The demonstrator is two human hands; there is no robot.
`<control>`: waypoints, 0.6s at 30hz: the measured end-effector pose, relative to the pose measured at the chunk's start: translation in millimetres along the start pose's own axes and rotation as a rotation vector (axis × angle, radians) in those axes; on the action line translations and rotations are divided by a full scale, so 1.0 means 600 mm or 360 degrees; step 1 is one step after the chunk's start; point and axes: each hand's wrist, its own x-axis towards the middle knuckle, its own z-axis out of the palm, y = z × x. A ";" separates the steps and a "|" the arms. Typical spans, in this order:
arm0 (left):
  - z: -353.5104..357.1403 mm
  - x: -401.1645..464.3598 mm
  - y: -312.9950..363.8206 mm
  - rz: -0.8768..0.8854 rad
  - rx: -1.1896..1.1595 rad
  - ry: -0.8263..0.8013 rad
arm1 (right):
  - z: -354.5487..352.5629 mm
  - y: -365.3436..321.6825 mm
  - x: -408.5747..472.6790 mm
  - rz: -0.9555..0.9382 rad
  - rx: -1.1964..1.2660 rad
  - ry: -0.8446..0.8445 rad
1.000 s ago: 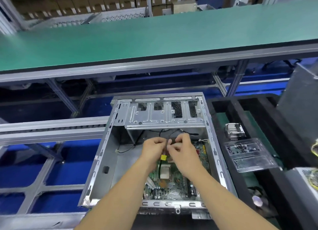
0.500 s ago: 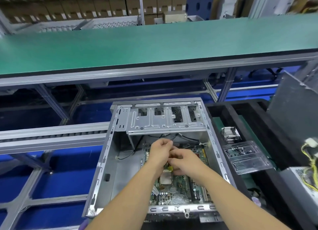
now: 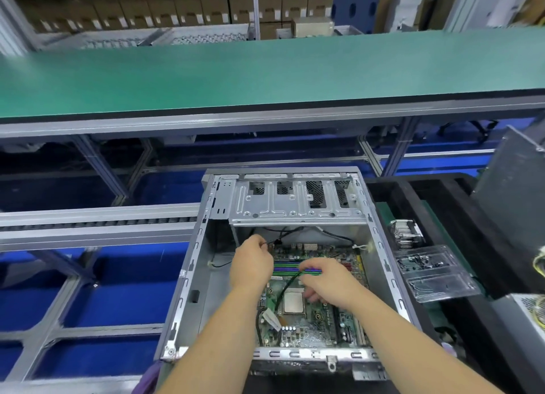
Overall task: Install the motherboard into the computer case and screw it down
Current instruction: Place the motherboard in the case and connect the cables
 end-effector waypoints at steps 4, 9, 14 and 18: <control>-0.010 -0.003 -0.007 -0.0053 0.0319 -0.0215 | 0.002 -0.004 0.000 -0.0115 -0.0287 -0.0040; 0.000 -0.032 0.042 0.0958 0.0290 -0.0060 | -0.014 -0.016 -0.006 -0.0298 0.0138 0.0627; 0.007 -0.046 0.057 0.1452 0.0440 -0.0287 | -0.029 -0.015 -0.009 -0.0308 0.0577 0.0914; 0.000 -0.046 0.059 0.1624 0.0549 -0.0187 | -0.033 -0.016 -0.007 -0.0245 0.0771 0.0958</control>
